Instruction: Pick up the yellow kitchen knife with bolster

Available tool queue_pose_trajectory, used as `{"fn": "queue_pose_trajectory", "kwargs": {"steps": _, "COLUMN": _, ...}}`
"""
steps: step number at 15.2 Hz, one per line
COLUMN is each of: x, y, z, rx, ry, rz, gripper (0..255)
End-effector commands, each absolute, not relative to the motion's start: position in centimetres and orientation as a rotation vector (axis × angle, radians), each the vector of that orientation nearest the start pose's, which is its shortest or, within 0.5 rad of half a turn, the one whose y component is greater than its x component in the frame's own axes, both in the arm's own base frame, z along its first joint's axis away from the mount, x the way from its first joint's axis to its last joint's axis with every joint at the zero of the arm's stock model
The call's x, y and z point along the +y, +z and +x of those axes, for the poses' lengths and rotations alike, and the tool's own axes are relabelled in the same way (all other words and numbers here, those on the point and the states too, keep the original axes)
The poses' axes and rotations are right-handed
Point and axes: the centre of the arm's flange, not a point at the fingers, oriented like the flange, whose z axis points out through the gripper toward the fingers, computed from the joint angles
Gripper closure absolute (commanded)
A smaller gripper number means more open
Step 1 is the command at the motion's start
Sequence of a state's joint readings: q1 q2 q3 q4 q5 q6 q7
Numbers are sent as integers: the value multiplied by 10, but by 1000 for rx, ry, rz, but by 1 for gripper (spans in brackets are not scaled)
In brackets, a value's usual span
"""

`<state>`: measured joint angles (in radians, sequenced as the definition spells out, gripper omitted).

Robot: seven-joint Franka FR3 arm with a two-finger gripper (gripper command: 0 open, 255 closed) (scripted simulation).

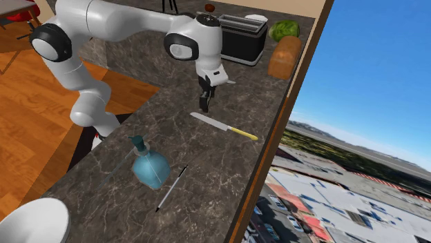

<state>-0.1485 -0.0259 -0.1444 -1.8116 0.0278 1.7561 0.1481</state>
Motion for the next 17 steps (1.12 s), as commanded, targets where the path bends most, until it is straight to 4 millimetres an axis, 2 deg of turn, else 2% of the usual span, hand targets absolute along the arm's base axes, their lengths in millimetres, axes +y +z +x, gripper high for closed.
{"fn": "queue_pose_trajectory", "kwargs": {"steps": 1, "x": -178, "y": 530, "z": 544, "rx": 777, "ry": 70, "rz": -3001, "gripper": 0}}
{"fn": "queue_pose_trajectory", "kwargs": {"steps": 6, "x": -231, "y": 507, "z": 577, "rx": 972, "ry": 132, "rz": -2922, "gripper": 0}}
{"fn": "queue_pose_trajectory", "kwargs": {"steps": 13, "x": -231, "y": 470, "z": 577, "rx": 972, "ry": 132, "rz": -2922, "gripper": 0}}
{"fn": "queue_pose_trajectory", "kwargs": {"steps": 15, "x": -231, "y": 467, "z": 577, "rx": 972, "ry": 132, "rz": -2922, "gripper": 0}}
{"fn": "queue_pose_trajectory", "kwargs": {"steps": 16, "x": -231, "y": 468, "z": 577, "rx": 972, "ry": 132, "rz": -2922, "gripper": 255}}
{"fn": "queue_pose_trajectory", "kwargs": {"steps": 17, "x": -231, "y": 468, "z": 577, "rx": 972, "ry": 132, "rz": -2922, "gripper": 255}}
